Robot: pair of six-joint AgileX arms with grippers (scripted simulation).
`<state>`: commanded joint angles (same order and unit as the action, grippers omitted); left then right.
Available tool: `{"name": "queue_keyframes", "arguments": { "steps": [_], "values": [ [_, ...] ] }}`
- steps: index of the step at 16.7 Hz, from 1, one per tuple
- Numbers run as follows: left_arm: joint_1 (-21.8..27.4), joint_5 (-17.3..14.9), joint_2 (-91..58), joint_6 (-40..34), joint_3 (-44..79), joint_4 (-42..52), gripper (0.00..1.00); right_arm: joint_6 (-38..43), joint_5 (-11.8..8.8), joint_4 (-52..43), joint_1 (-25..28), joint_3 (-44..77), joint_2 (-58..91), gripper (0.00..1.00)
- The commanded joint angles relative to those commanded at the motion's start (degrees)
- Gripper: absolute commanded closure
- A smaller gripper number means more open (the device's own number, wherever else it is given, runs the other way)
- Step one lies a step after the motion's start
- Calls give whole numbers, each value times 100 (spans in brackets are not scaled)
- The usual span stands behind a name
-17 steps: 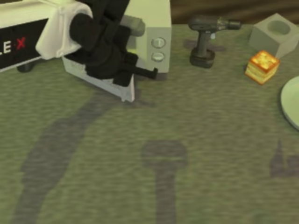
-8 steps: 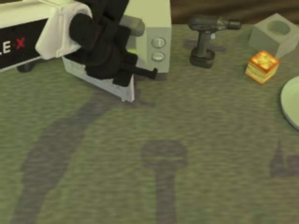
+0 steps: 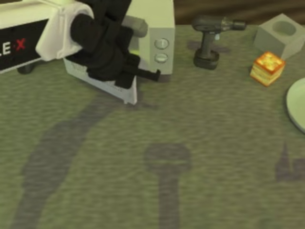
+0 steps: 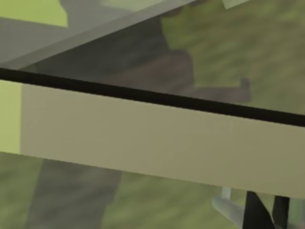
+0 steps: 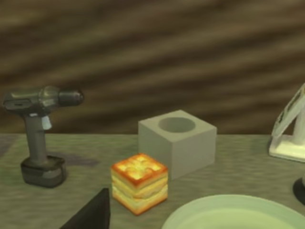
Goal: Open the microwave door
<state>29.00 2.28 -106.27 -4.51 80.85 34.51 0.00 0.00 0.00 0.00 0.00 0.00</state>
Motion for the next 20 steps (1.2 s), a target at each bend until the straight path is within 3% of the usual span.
{"name": "queue_keyframes", "arguments": {
  "steps": [7,20],
  "values": [
    [-269,-409,403,783,-503,-91,100,0,0,0,0,0,0,0],
    [-278,-428,431,813,-509,-107,100,0,0,0,0,0,0,0]
  ]
}}
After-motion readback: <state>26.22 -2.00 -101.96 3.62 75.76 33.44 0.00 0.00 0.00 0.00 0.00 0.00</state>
